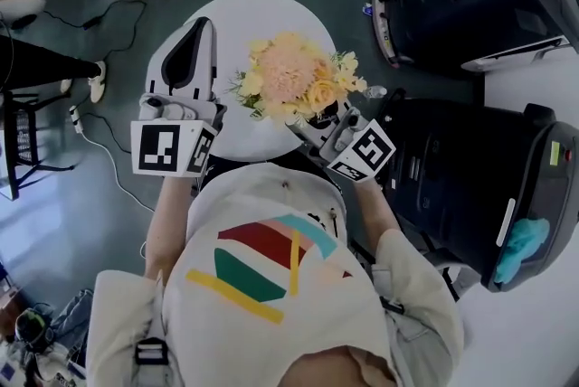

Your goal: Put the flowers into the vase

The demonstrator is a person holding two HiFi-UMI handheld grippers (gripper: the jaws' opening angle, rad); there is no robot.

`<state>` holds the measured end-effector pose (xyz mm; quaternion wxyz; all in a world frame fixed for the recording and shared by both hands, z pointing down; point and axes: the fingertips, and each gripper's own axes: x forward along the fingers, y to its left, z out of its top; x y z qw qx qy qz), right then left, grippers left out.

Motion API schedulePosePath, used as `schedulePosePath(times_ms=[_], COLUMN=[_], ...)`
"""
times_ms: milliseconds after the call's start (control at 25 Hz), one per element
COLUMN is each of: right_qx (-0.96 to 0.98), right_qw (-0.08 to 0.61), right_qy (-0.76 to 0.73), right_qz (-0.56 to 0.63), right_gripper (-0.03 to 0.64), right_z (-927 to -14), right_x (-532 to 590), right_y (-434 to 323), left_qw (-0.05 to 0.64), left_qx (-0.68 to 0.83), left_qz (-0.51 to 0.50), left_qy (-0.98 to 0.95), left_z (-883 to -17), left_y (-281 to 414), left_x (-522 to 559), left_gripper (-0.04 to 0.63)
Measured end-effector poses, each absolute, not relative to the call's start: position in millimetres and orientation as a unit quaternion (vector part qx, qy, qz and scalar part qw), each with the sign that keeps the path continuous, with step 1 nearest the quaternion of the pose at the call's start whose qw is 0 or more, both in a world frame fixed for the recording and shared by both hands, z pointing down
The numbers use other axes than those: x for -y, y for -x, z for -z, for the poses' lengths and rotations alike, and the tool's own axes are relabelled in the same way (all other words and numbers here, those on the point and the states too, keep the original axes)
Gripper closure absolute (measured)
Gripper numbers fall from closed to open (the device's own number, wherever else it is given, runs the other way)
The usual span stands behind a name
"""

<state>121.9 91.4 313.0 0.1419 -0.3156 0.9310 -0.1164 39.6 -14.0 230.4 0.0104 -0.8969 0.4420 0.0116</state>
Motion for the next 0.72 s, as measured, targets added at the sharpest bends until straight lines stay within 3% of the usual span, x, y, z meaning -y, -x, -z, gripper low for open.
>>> schedulePosePath(times_ms=[720], right_qx=[-0.926], right_qw=[0.095], right_qy=[0.313], right_qz=[0.189], right_gripper=[0.257], right_z=[-357], right_x=[-107], right_y=[-130], left_qw=[0.001], left_qx=[-0.423], left_qz=[0.018], left_qy=[0.906], left_z=[-251], left_y=[-53], left_x=[7], left_gripper=[0.588])
